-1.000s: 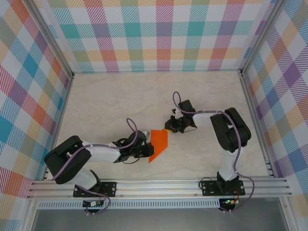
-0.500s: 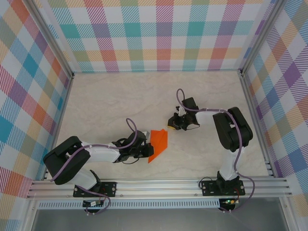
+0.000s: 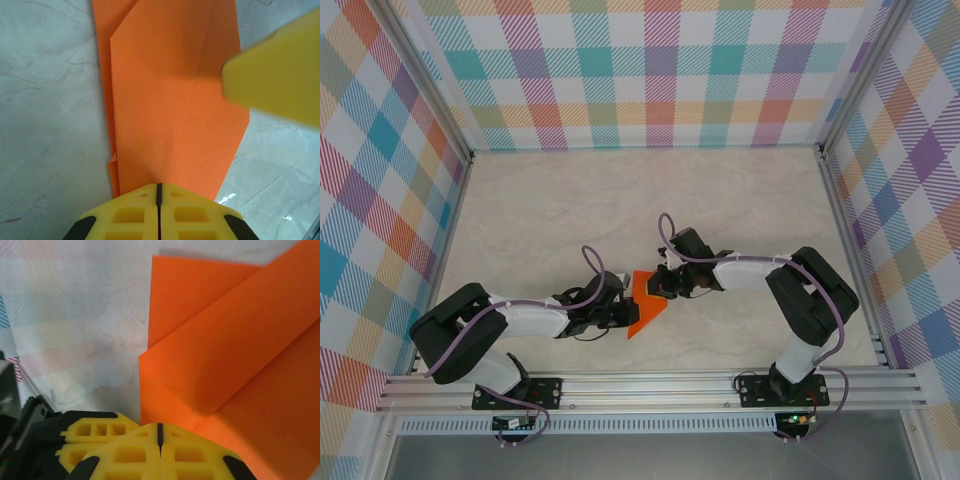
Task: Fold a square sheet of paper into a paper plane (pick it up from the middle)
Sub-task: Fourth fold the wing at the center of the table.
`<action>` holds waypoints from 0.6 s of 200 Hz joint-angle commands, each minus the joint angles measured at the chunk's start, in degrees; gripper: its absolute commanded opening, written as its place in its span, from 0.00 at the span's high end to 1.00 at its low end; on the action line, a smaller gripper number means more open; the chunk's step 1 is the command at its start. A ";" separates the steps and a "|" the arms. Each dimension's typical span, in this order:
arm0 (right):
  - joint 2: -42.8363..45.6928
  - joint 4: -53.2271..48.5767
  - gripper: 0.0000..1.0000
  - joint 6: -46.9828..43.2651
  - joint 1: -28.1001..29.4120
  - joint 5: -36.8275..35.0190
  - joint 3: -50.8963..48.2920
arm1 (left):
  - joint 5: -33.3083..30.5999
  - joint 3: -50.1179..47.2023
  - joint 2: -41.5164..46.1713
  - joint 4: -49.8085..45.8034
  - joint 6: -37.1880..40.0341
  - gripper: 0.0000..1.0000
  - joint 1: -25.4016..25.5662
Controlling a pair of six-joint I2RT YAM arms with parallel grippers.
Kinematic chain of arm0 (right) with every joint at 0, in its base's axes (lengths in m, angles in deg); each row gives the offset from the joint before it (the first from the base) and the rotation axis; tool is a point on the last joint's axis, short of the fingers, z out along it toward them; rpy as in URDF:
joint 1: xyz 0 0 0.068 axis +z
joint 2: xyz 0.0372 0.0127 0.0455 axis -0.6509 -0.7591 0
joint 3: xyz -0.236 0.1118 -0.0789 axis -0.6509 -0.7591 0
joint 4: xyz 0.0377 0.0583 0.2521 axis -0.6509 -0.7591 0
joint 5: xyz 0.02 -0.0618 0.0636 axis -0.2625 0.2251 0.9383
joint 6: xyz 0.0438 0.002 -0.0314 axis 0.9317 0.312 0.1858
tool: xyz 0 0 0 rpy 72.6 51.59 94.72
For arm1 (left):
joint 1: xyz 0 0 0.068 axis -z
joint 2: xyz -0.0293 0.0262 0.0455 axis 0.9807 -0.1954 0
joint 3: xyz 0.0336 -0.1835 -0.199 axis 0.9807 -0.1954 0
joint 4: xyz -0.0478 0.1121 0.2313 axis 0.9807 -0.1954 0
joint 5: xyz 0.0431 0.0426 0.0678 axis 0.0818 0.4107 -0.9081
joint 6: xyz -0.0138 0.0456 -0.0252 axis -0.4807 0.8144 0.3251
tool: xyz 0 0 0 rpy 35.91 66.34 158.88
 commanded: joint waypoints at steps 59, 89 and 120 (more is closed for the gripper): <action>-7.24 5.36 1.00 4.71 6.53 -2.54 -1.71 | -2.16 -3.25 -1.58 -10.92 0.21 0.94 0.85; -6.45 2.38 1.00 4.13 6.81 -5.34 -1.94 | -2.36 -3.23 -1.45 -11.10 0.31 0.94 0.89; -1.57 0.97 1.00 3.54 6.83 -5.32 -1.94 | -2.41 -3.18 -1.37 -11.44 0.31 0.94 0.84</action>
